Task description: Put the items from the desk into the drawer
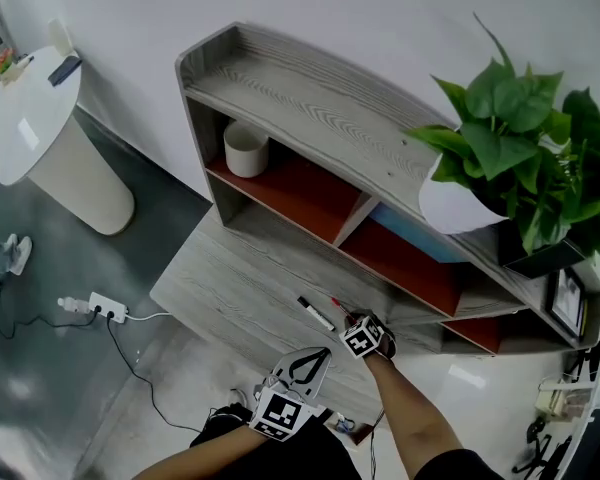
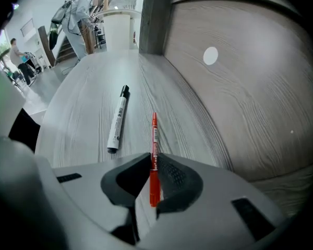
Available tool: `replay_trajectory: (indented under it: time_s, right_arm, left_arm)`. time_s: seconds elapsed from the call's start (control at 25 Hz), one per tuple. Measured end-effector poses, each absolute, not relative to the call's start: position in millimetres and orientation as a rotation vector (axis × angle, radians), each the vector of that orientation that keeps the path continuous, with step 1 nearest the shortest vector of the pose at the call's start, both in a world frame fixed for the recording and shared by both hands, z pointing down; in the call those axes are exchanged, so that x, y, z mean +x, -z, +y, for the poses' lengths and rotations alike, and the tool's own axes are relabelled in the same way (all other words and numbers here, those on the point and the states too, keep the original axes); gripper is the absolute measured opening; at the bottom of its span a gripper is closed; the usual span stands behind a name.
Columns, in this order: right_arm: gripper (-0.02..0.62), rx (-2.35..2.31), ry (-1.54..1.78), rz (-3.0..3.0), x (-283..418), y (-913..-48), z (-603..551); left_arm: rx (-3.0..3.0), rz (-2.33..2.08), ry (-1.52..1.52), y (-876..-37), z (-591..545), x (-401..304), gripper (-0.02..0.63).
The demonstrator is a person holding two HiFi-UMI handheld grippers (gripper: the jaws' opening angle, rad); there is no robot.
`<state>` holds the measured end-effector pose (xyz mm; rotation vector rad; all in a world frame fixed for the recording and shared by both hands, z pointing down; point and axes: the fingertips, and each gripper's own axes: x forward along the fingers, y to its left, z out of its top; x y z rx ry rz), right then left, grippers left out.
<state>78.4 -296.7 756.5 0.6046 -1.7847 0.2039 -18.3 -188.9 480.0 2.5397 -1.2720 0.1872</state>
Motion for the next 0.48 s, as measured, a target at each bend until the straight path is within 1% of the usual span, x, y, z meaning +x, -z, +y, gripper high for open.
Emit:
replay_trajectory:
  time_s: [0.48]
  right_arm:
    - [0.055, 0.59, -0.11, -1.816, 62.0, -715.7, -248.6]
  left_arm:
    - [2.587, -1.218, -0.146, -470.4, -155.9, -21.3, 0.012]
